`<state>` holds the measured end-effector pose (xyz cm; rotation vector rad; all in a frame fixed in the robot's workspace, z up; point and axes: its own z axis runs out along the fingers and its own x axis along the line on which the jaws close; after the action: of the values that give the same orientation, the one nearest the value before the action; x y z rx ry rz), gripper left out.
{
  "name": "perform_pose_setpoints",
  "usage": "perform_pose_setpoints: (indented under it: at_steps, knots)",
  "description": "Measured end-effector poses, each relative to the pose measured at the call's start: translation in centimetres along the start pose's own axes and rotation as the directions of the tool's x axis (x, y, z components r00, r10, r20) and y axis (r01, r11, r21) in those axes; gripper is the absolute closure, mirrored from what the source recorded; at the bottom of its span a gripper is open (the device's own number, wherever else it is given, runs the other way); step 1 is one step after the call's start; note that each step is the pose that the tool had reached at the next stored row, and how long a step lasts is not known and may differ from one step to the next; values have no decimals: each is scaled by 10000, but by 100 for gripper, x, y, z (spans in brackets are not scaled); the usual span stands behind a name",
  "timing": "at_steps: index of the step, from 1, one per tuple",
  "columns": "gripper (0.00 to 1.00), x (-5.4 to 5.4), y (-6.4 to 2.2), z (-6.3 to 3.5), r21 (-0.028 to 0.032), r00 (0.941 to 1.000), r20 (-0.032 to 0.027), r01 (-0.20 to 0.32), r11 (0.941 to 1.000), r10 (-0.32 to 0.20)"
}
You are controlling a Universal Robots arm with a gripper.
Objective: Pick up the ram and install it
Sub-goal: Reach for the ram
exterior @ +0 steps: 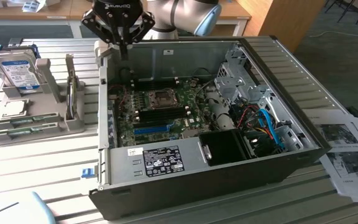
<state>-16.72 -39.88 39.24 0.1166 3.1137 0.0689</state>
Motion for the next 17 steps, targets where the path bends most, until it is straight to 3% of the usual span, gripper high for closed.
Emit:
perform_pose_setpoints:
  at_steps: [17]
  knots:
    - [91, 436, -33, -3, 0, 10000, 0, 1, 10000, -1]
